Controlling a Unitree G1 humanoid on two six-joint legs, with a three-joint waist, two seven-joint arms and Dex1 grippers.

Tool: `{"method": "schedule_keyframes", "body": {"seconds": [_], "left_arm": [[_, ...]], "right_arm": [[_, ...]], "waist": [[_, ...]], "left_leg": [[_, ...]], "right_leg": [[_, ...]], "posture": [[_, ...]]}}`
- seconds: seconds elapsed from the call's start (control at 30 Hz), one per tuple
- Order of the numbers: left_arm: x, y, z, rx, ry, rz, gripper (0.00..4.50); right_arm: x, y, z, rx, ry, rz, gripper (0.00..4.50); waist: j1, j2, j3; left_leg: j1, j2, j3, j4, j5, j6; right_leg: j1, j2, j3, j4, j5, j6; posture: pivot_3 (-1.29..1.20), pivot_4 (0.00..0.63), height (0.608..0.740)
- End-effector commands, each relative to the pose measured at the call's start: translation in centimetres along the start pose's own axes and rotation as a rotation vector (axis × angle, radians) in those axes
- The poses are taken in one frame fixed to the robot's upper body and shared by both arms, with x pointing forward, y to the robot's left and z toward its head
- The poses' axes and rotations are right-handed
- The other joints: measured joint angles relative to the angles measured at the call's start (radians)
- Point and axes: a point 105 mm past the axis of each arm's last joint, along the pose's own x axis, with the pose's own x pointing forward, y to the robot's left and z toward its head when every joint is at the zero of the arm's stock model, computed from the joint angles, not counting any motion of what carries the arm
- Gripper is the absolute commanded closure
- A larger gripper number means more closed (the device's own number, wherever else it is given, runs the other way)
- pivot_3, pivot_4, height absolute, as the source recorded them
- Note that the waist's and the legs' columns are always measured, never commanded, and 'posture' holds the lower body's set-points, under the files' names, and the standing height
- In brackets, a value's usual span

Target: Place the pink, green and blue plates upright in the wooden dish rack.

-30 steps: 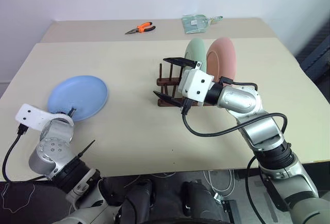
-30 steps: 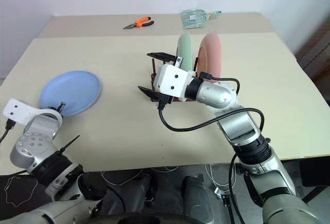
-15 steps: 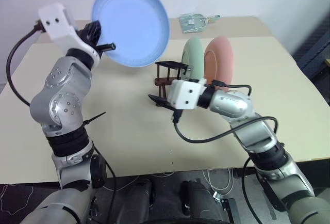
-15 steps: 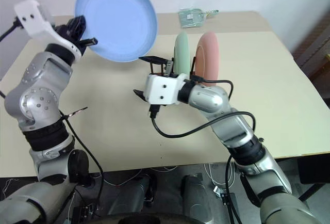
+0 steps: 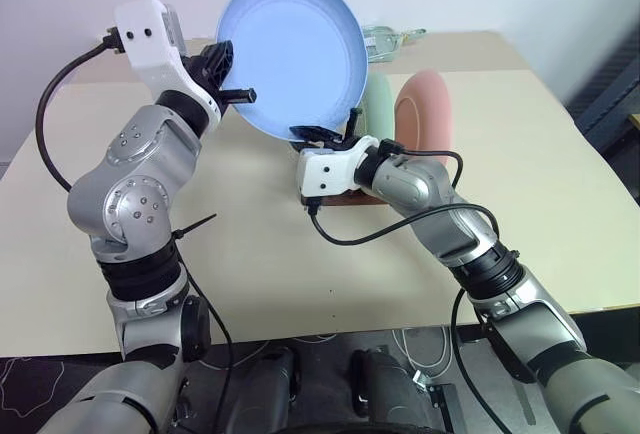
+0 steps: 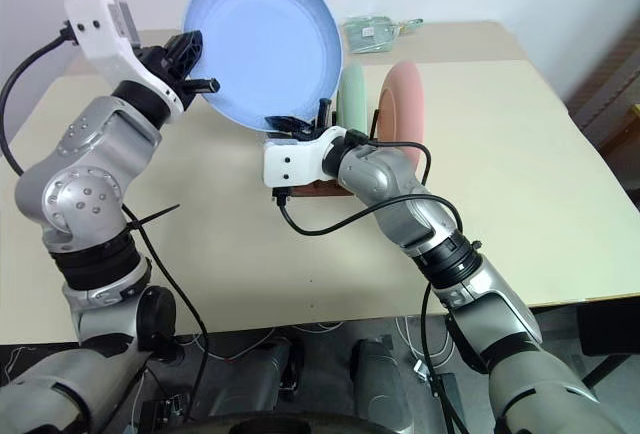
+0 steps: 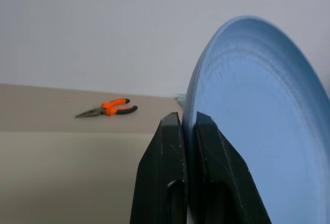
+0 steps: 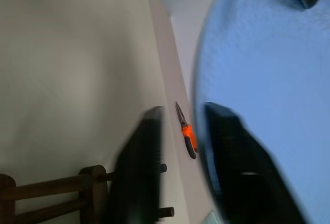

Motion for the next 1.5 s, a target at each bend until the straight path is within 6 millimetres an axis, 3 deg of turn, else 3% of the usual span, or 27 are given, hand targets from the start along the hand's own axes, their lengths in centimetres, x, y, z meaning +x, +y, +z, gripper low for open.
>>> {"method": "schedule_keyframes", "body": {"seconds": [0.03, 0.07, 0.1, 0.17, 0.23, 0.3, 0.4, 0.53, 0.6, 0.77, 0.97, 1.33, 1.43, 1.5], "left_arm": [[-0.7, -0.4, 2.5, -0.049, -0.112, -0.028, 3.79], [-0.7, -0.3, 2.7, -0.072, -0.124, -0.023, 3.42], [-0.9, 0.7, 4.2, -0.093, -0.205, 0.025, 2.98], [-1.4, 3.8, 6.5, -0.099, -0.322, 0.162, 2.01], [-1.9, 5.5, 7.8, 0.064, -0.372, 0.239, 2.01], [-2.1, 6.4, 7.6, 0.255, -0.353, 0.275, 2.01], [-2.2, 8.3, 5.3, 0.424, -0.267, 0.308, 2.01], [-3.0, 8.5, -1.5, 0.588, -0.039, 0.16, 2.01], [-4.1, 7.5, -5.4, 0.561, 0.063, 0.053, 2.01], [-6.5, 6.6, -10.2, 0.491, 0.163, -0.038, 2.01], [-8.1, 5.6, -11.8, 0.45, 0.193, -0.127, 2.01], [-8.2, 4.8, -12.1, 0.439, 0.2, -0.165, 2.01], [-8.1, 4.6, -12.2, 0.439, 0.198, -0.172, 1.94], [-8.0, 4.4, -12.2, 0.439, 0.197, -0.177, 1.94]], "right_arm": [[-0.2, -1.9, 0.9, -0.042, -0.023, -0.084, 4.5], [-0.3, -2.1, 1.0, -0.047, -0.028, -0.092, 4.5], [-0.3, -2.3, 1.5, -0.039, -0.054, -0.105, 4.5], [-0.4, -2.7, 2.5, -0.001, -0.121, -0.133, 4.5], [-0.9, -3.3, 3.5, 0.099, -0.191, -0.171, 4.5], [-1.7, -4.2, 4.2, 0.216, -0.258, -0.212, 4.5], [-3.3, -5.5, 5.6, 0.428, -0.399, -0.254, 4.5], [-5.2, -6.2, 6.9, 0.787, -0.548, -0.222, 4.5], [-5.8, -6.2, 7.4, 0.996, -0.609, -0.196, 4.5], [-6.1, -6.3, 7.7, 1.347, -0.663, -0.192, 4.5], [-5.3, -5.3, 5.8, 1.582, -0.588, -0.219, 4.5], [-3.8, -2.4, 2.1, 1.727, -0.35, -0.225, 4.5], [-3.6, -2.3, 1.5, 1.718, -0.314, -0.24, 3.45], [-3.5, -2.6, 1.3, 1.692, -0.306, -0.251, 2.46]], "waist": [[0.0, 0.0, 0.0], [0.0, 0.0, 0.0], [0.001, 0.0, 0.0], [0.0, -0.001, 0.001], [-0.009, -0.001, 0.001], [-0.017, -0.001, 0.001], [-0.014, -0.001, 0.001], [-0.014, -0.001, 0.001], [-0.017, 0.0, 0.001], [-0.019, 0.0, 0.001], [-0.017, 0.001, 0.002], [-0.018, 0.001, 0.002], [-0.018, 0.002, 0.002], [-0.018, 0.002, 0.002]], "left_leg": [[0.0, 0.0, 0.0, 0.0, 0.0, 0.0], [0.0, 0.0, 0.0, 0.0, 0.0, 0.0], [0.0, 0.0, 0.0, 0.0, 0.0, 0.0], [0.0, 0.0, 0.0, 0.0, 0.0, -0.001], [0.0, 0.001, 0.0, -0.001, 0.0, -0.002], [0.001, 0.001, 0.0, -0.003, 0.001, -0.002], [0.001, 0.001, 0.0, -0.004, 0.001, -0.001], [0.001, 0.001, -0.002, -0.003, -0.003, 0.004], [0.001, 0.001, -0.002, -0.003, -0.004, 0.004], [0.0, 0.002, -0.002, -0.004, -0.004, 0.004], [0.0, 0.002, -0.002, -0.006, -0.004, 0.004], [0.0, 0.002, -0.002, -0.006, -0.004, 0.005], [0.0, 0.002, -0.002, -0.006, -0.004, 0.005], [0.0, 0.002, -0.002, -0.006, -0.004, 0.005]], "right_leg": [[0.0, 0.0, 0.0, 0.0, 0.0, 0.0], [0.0, 0.0, 0.0, 0.0, 0.0, 0.0], [0.0, 0.0, 0.0, 0.0, 0.0, 0.0], [0.0, 0.0, 0.0, 0.0, 0.0, 0.0], [0.0, 0.001, 0.0, 0.0, 0.0, 0.0], [-0.001, 0.001, 0.0, 0.0, 0.0, -0.001], [0.0, 0.001, 0.001, 0.0, 0.0, -0.001], [0.0, 0.001, 0.001, 0.001, 0.0, -0.001], [0.0, -0.001, 0.001, 0.0, 0.0, -0.001], [-0.002, -0.003, 0.001, 0.001, -0.002, -0.004], [-0.003, -0.004, 0.001, 0.001, -0.003, -0.007], [-0.003, -0.004, 0.0, 0.001, -0.003, -0.007], [-0.003, -0.004, 0.0, 0.001, -0.003, -0.007], [-0.003, -0.004, 0.0, 0.001, -0.003, -0.007]], "posture": [[0.0, 0.15, 0.719], [0.0, 0.15, 0.719], [0.0, 0.15, 0.719], [0.0, 0.15, 0.719], [0.0, 0.15, 0.719], [0.0, 0.15, 0.719], [0.0, 0.15, 0.719], [0.0, 0.15, 0.719], [0.0, 0.15, 0.719], [0.0, 0.15, 0.719], [0.0, 0.15, 0.719], [0.0, 0.15, 0.719], [0.0, 0.15, 0.719], [0.0, 0.15, 0.719]]}}
